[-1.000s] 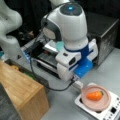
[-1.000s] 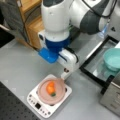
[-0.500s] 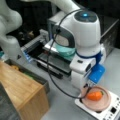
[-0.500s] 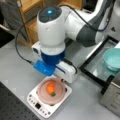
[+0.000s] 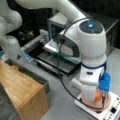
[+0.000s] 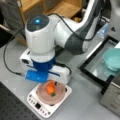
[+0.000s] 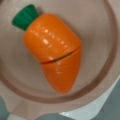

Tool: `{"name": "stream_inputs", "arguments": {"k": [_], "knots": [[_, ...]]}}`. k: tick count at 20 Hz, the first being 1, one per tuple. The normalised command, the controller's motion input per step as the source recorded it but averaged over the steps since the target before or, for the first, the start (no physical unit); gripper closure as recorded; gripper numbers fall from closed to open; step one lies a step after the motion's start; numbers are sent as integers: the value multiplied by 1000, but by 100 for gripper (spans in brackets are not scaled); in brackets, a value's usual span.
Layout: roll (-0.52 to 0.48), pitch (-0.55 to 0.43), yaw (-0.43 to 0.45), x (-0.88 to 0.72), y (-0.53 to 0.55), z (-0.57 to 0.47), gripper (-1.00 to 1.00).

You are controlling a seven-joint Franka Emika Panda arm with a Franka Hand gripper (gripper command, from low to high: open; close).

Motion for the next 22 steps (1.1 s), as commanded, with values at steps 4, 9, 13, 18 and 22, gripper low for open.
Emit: {"name": "stream_inputs", "arguments": {"k": [4,9,13,18,22], "knots": [[-236,124,276,330,34,-79,-100],[-224,93,148,276,182,-56,-100],[-232,65,87,247,201,-54,-100],[-245,44,60,204,97,-49,-100],[-221,50,62,152,23,-52,-100]]}}
